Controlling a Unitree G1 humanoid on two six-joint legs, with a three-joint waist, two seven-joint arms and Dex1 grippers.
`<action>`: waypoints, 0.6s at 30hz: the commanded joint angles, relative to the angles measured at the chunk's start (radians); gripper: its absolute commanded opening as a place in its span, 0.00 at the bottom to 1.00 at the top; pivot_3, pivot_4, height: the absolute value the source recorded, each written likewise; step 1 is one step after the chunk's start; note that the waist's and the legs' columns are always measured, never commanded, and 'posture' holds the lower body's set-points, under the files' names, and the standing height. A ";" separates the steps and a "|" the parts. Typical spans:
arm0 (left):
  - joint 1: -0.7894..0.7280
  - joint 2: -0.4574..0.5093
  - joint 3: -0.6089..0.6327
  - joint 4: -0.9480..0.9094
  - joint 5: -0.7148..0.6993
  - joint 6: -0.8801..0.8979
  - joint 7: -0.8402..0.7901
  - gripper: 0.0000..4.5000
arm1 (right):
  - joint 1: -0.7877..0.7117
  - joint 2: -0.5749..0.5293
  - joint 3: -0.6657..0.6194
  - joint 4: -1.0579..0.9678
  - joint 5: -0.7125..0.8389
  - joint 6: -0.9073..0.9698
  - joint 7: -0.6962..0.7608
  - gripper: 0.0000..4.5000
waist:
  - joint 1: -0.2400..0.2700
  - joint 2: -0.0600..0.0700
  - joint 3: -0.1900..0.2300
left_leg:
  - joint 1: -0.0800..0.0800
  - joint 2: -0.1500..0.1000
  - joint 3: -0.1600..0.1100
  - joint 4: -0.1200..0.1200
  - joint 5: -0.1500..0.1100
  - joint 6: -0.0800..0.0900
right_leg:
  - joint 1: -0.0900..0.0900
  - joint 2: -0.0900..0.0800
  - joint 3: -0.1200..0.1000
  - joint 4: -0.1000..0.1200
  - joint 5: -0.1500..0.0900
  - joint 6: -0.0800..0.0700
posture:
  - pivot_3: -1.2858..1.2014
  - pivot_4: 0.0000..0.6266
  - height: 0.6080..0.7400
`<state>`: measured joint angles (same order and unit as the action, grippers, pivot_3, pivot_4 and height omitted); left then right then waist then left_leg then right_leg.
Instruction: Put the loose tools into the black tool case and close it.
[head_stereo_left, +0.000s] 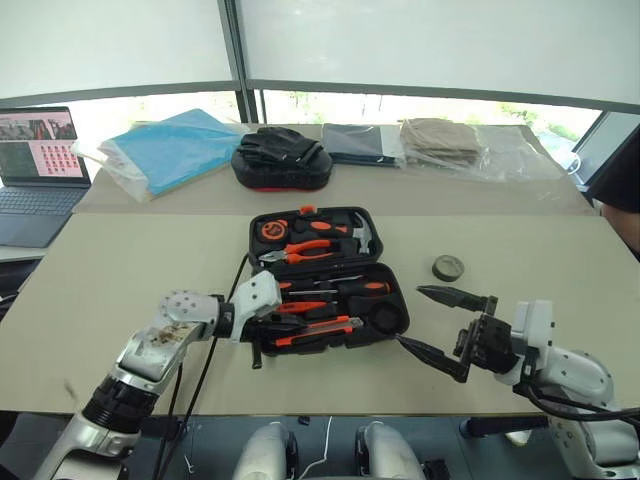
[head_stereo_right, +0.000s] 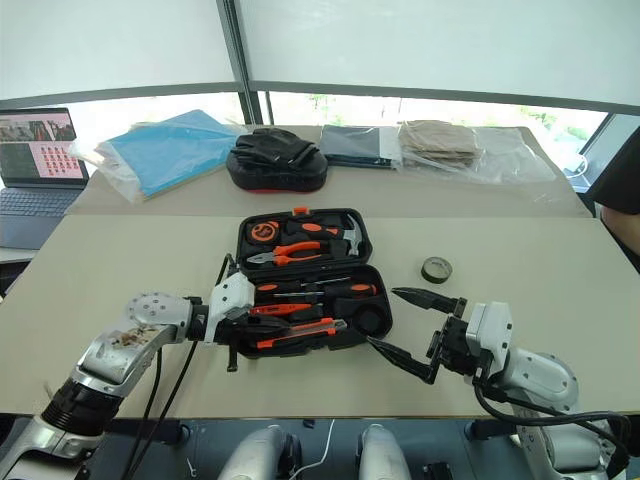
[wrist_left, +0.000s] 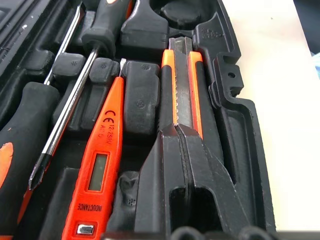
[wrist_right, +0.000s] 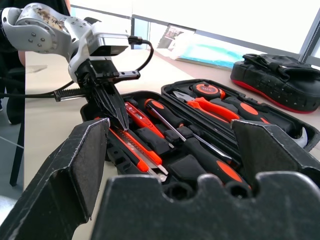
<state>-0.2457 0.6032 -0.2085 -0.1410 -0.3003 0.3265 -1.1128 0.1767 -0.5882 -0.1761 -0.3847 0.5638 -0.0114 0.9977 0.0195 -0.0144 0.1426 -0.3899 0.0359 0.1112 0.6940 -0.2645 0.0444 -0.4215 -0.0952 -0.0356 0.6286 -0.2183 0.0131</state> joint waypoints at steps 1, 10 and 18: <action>0.022 -0.015 0.133 -0.010 -0.130 -0.070 -0.041 0.12 | 0.042 -0.026 -0.107 -0.024 0.018 0.006 -0.032 1.00 | -0.001 -0.002 0.001 | -0.001 0.000 0.000 0.000 0.000 0.000 | -0.001 0.000 0.000 0.000 0.001 -0.001 | 0.52 0.24 1.00; 0.115 0.122 0.432 0.089 -0.256 -0.257 -0.213 0.79 | 0.233 -0.003 -0.324 0.144 -0.083 -0.113 -0.082 1.00 | -0.009 -0.004 0.002 | -0.003 0.001 0.001 -0.001 -0.001 0.001 | -0.002 0.000 -0.001 -0.002 0.000 -0.002 | 0.52 0.24 1.00; 0.098 0.148 0.542 0.221 -0.286 -0.294 -0.230 1.00 | 0.072 -0.148 -0.289 0.177 -0.191 0.133 -0.227 1.00 | -0.012 -0.004 0.003 | -0.002 0.002 0.002 0.000 -0.001 0.000 | -0.003 -0.003 -0.001 -0.002 -0.001 0.001 | 0.52 0.24 1.00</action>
<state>-0.1323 0.7359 0.3104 0.0800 -0.5588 0.0420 -1.3322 0.3278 -0.6905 -0.4640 -0.1880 0.3585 0.0823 0.7812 0.0079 -0.0184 0.1453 -0.3914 0.0379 0.1140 0.6940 -0.2651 0.0447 -0.4242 -0.0978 -0.0368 0.6266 -0.2188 0.0136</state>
